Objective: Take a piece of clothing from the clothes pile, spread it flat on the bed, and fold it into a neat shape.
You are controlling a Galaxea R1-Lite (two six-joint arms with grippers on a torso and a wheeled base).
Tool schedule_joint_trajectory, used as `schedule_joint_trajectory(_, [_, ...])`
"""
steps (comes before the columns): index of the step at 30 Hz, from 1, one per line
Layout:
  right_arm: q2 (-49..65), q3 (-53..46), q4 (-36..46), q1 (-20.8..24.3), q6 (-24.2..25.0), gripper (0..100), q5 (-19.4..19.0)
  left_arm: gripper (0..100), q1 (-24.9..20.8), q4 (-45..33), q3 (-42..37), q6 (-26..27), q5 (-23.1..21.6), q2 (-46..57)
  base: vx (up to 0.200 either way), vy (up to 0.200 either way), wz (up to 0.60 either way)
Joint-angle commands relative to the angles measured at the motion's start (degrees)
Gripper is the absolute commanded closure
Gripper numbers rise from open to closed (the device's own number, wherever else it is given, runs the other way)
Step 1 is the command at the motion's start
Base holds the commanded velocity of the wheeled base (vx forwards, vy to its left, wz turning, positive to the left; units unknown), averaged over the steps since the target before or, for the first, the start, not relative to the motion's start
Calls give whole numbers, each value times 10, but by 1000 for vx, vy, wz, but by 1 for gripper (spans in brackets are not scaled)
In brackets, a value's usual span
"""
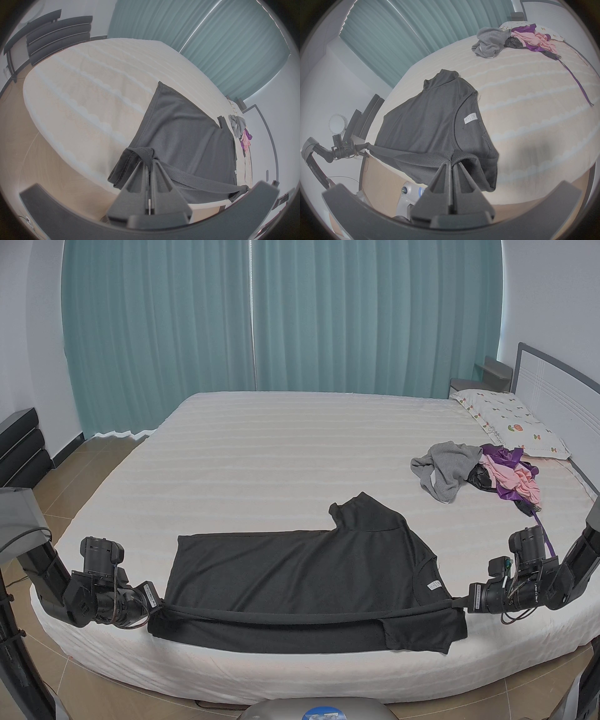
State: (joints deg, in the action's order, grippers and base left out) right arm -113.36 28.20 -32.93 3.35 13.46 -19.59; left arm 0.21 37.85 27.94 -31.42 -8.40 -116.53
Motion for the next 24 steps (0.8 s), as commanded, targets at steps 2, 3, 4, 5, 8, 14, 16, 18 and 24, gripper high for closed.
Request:
schedule_joint_trajectory(2, [-49,33,8,4,0,100,0,100,1,-1,41,-19,-4,-55,0,0,0])
schedule_joint_trajectory(3, [-52,35,8,4,0,100,0,100,1,-1,45,-21,-4,-58,0,0,0])
schedule_joint_trajectory(4, [-62,45,8,5,0,100,0,100,1,-4,55,-22,-4,-68,0,0,0])
schedule_joint_trajectory(5, [-67,52,8,7,0,100,0,100,1,-8,62,-23,-5,-73,0,0,0])
schedule_joint_trajectory(8, [-79,66,8,9,1,100,1,100,2,-16,73,-30,-6,-83,0,0,0])
schedule_joint_trajectory(14, [-100,84,6,9,0,0,0,0,2,-16,90,-59,-6,-93,0,0,0])
schedule_joint_trajectory(16, [-106,87,3,9,1,0,-1,0,1,-16,91,-59,-7,-94,0,0,0])
schedule_joint_trajectory(18, [-104,88,2,8,4,0,-3,0,2,-16,91,-59,-7,-93,0,0,0])
schedule_joint_trajectory(24, [-75,82,1,3,61,0,-8,0,11,-9,91,-81,-8,-88,0,0,0])
